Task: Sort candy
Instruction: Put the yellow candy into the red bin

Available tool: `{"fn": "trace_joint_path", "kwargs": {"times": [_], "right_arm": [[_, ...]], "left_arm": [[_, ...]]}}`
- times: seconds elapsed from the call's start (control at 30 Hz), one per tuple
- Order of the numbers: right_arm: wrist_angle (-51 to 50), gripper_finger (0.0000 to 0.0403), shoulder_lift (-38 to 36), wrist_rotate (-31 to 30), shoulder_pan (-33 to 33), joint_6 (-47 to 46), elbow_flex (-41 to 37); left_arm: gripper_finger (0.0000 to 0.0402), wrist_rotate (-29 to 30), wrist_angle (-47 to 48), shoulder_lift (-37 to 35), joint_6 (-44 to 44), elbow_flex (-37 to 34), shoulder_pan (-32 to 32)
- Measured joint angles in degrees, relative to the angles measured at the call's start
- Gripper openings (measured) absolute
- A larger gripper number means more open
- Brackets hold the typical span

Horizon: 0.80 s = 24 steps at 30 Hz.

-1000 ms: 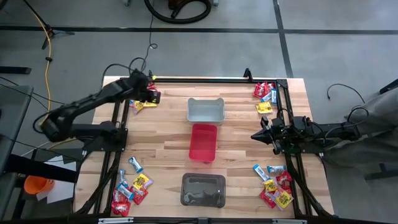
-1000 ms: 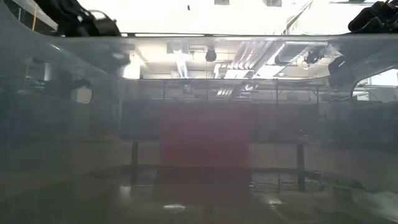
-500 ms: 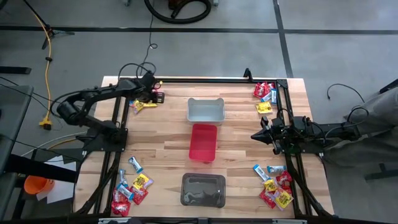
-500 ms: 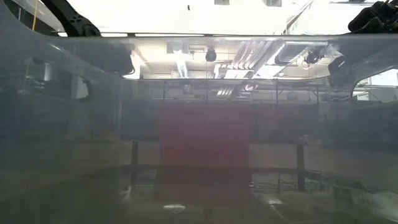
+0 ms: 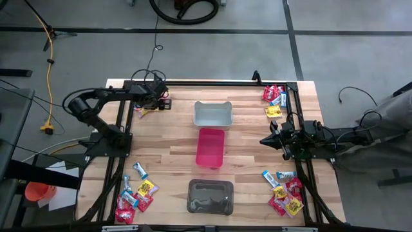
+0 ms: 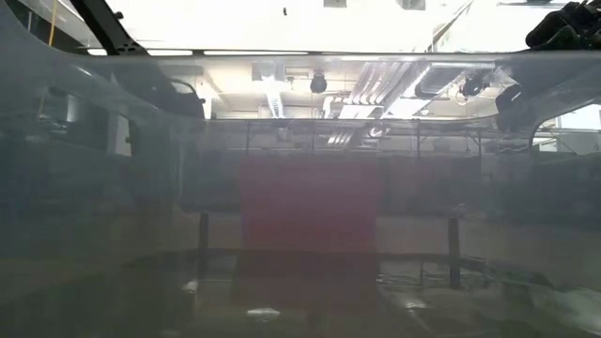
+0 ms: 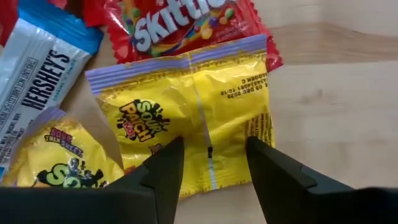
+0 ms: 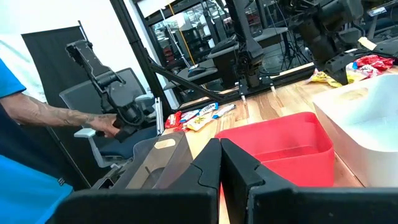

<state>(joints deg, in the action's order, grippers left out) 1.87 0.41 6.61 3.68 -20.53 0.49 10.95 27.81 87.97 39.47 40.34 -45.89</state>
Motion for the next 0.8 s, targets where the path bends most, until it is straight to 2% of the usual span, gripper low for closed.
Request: {"fn": "trace_joint_path", "kwargs": {"times": [0.1, 0.2, 0.27, 0.5, 0.8], "right_arm": [[0.01, 0.0, 0.0, 0.0, 0.0, 0.0, 0.0], [0.02, 0.0, 0.0, 0.0, 0.0, 0.0, 0.0], [0.02, 0.0, 0.0, 0.0, 0.0, 0.0, -0.02], [0.02, 0.0, 0.0, 0.0, 0.0, 0.0, 0.0], [0.02, 0.0, 0.0, 0.0, 0.0, 0.0, 0.0]], "left_arm": [[0.0111, -1.27, 1.01, -2.13, -0.76, -0.22, 0.22], [0.0033, -2.07, 3.38, -5.01, -2.96, -0.11, 0.26], [0.0011, -2.09, 4.82, -6.75, -3.56, -0.16, 0.24], [0.0006, -2.73, 5.66, -13.73, -3.86, -0.11, 0.37], [0.0071, 0.01, 4.88, -14.39, 2.49, -4.04, 0.6]]}}
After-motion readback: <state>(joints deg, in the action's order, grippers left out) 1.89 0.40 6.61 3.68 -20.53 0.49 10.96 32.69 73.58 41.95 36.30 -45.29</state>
